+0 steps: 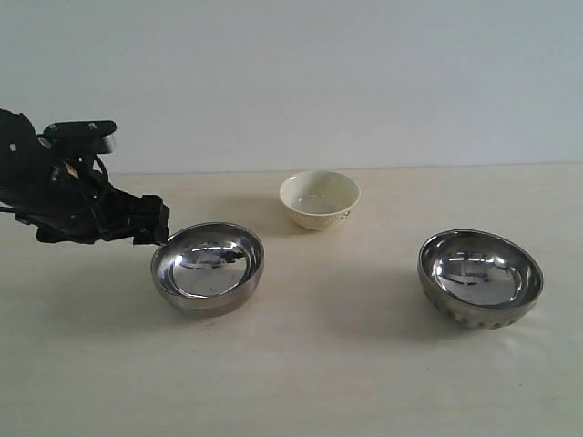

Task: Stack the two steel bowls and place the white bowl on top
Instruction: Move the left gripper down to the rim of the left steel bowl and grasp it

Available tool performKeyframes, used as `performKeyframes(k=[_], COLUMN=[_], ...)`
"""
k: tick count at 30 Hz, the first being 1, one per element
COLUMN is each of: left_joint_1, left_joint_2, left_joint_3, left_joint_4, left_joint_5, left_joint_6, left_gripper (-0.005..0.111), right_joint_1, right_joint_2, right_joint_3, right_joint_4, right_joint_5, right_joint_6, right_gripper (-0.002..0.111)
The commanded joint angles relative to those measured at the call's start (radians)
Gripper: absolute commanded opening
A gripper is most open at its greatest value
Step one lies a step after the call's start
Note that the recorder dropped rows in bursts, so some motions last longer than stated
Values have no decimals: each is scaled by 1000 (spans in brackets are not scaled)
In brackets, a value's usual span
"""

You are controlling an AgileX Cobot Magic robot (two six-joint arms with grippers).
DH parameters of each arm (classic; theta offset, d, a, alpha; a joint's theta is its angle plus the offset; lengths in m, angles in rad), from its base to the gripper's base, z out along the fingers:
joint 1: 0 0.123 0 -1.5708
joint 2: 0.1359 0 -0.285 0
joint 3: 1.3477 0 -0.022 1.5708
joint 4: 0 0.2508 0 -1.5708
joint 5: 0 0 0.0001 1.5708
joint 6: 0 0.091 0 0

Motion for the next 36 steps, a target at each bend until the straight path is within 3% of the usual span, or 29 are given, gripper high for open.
performKeyframes(k=[1, 11, 28, 32, 36], left_joint_1=[-51, -77, -77, -77, -77], left_joint_2=[50, 169, 200, 206, 217], left_joint_3=[-4, -9, -9, -9, -9], left_joint_4=[-12, -23, -23, -29, -69], left_joint_5=[-46, -110, -156, -163, -163], left_joint_6=[50, 50, 42, 32, 32], left_gripper=[86, 86, 85, 65, 25], right_joint_1=[-3, -3, -3, -3, -3], right_joint_2=[-6, -6, -6, -6, -6], right_joint_3=[-1, -1, -1, -1, -1], right_joint_4=[1, 1, 1, 1, 1], right_joint_5=[-6, -6, -6, -6, -6], right_joint_6=[-2, -2, -2, -2, -2], right_gripper=[0, 0, 0, 0, 0])
